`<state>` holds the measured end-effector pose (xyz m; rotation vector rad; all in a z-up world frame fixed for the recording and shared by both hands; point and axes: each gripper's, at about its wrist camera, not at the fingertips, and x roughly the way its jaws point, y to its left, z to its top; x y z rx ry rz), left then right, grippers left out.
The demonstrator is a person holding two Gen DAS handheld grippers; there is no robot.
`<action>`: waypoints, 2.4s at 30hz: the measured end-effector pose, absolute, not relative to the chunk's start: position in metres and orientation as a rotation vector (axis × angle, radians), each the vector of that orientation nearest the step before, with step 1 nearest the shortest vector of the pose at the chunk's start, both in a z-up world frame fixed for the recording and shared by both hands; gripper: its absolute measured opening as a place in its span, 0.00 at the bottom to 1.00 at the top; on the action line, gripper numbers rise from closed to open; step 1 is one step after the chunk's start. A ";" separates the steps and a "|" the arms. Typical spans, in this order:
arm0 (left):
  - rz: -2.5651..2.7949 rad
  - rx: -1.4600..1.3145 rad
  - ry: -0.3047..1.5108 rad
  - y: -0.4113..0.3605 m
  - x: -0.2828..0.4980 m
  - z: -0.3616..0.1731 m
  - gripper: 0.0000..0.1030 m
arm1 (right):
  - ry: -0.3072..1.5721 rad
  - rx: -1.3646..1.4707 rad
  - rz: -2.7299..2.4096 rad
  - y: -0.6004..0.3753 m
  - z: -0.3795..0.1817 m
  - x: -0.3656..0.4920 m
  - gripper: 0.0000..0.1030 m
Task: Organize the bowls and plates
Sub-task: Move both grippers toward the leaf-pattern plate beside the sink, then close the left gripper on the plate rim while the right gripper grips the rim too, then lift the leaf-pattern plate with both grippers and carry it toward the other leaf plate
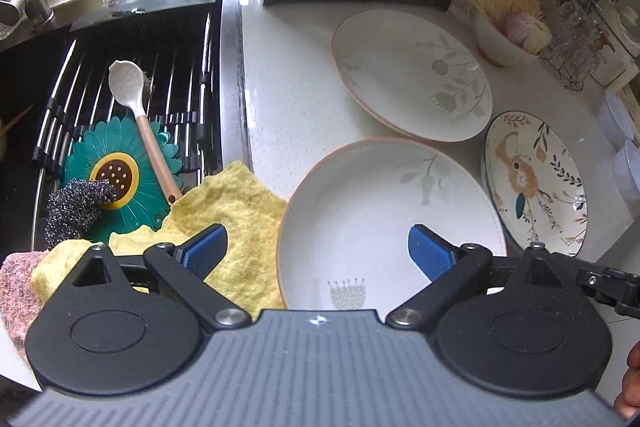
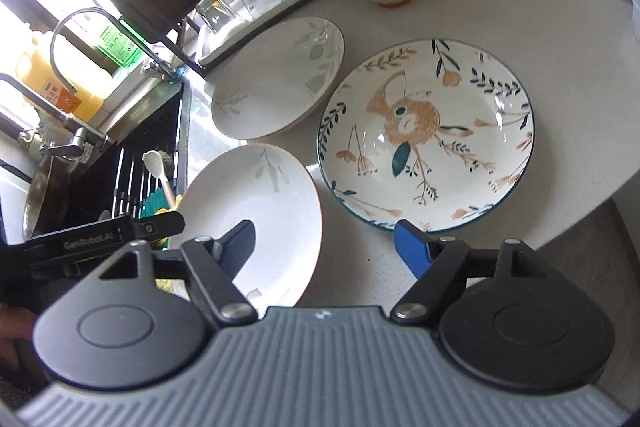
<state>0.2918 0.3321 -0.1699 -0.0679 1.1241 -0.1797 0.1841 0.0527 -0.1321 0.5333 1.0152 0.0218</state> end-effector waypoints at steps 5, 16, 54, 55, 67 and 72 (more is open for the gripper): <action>-0.239 0.008 1.154 0.332 0.299 -0.189 0.95 | 1.027 0.615 -0.028 0.055 -0.153 0.185 0.56; -0.239 -0.079 1.195 0.351 0.317 -0.207 0.72 | 1.112 0.649 -0.070 0.069 -0.179 0.201 0.51; -0.282 -0.316 1.111 0.382 0.308 -0.196 0.10 | 1.124 0.538 0.022 0.082 -0.161 0.223 0.14; -0.278 -0.322 1.107 0.382 0.307 -0.194 0.10 | 1.118 0.530 0.026 0.083 -0.159 0.223 0.14; -0.306 -0.338 1.080 0.385 0.296 -0.161 0.09 | 1.049 0.522 0.043 0.081 -0.127 0.207 0.14; -0.316 -0.331 1.058 0.382 0.296 -0.146 0.09 | 0.999 0.529 0.034 0.079 -0.114 0.205 0.14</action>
